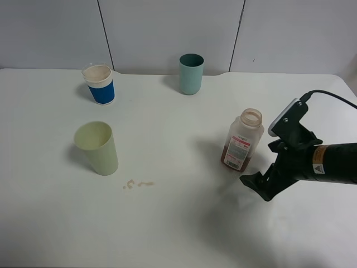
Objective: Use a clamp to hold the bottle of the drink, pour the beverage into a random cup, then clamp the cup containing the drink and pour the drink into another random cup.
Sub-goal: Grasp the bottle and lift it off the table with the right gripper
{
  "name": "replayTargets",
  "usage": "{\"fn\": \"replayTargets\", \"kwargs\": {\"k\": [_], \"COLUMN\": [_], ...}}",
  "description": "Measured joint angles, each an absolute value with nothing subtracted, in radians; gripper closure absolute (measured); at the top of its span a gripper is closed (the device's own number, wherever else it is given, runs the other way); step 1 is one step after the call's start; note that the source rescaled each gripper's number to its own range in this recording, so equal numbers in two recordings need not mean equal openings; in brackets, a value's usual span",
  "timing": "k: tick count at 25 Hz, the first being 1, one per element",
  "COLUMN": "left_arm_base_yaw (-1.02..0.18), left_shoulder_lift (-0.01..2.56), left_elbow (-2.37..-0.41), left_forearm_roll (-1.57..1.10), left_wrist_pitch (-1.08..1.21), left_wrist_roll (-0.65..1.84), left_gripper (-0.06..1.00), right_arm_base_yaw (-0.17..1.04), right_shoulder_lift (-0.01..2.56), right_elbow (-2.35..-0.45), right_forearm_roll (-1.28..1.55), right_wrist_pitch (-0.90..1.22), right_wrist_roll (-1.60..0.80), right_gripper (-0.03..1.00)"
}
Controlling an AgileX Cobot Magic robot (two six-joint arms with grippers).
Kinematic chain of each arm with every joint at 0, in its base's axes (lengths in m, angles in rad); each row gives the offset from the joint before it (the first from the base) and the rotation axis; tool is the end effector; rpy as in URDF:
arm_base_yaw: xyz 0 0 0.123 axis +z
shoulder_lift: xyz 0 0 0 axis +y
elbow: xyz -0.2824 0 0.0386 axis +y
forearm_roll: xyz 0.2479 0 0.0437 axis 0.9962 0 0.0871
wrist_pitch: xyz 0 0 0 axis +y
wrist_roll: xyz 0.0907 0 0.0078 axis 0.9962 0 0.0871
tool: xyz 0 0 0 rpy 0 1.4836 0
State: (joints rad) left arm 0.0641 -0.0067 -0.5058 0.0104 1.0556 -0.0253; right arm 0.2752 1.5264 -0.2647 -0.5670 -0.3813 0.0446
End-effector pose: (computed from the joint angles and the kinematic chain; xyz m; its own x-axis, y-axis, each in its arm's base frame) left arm -0.0064 0.0004 0.2792 -0.4378 -0.0483 -0.8978 -0.0810 0.9966 -0.0141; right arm 0.1894 0.0723 0.1170 -0.4524 -0.6062 -0.6541 -0.6866 0.7049 -0.1783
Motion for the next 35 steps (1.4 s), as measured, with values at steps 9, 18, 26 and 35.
{"fn": "replayTargets", "kwargs": {"k": [9, 18, 26, 35], "left_arm_base_yaw": [0.064, 0.064, 0.064, 0.064], "left_shoulder_lift": [-0.007, -0.007, -0.007, -0.007], "left_elbow": [-0.506, -0.506, -0.506, -0.506], "left_forearm_roll": [0.010, 0.010, 0.010, 0.010], "left_wrist_pitch": [1.056, 1.056, 1.056, 1.056], "left_wrist_roll": [-0.025, -0.025, -0.025, -0.025], "left_gripper": [-0.06, -0.06, -0.06, -0.06], "right_arm_base_yaw": [0.275, 0.275, 0.275, 0.275], "right_shoulder_lift": [1.645, 1.732, 1.815, 1.819], "right_elbow": [-0.350, -0.356, -0.358, -0.358], "right_forearm_roll": [-0.567, -0.567, -0.555, -0.538], "right_wrist_pitch": [-0.453, -0.618, -0.781, -0.793], "right_wrist_roll": [0.019, -0.054, -0.057, -0.050], "right_gripper": [-0.03, -0.03, -0.03, 0.19]}}
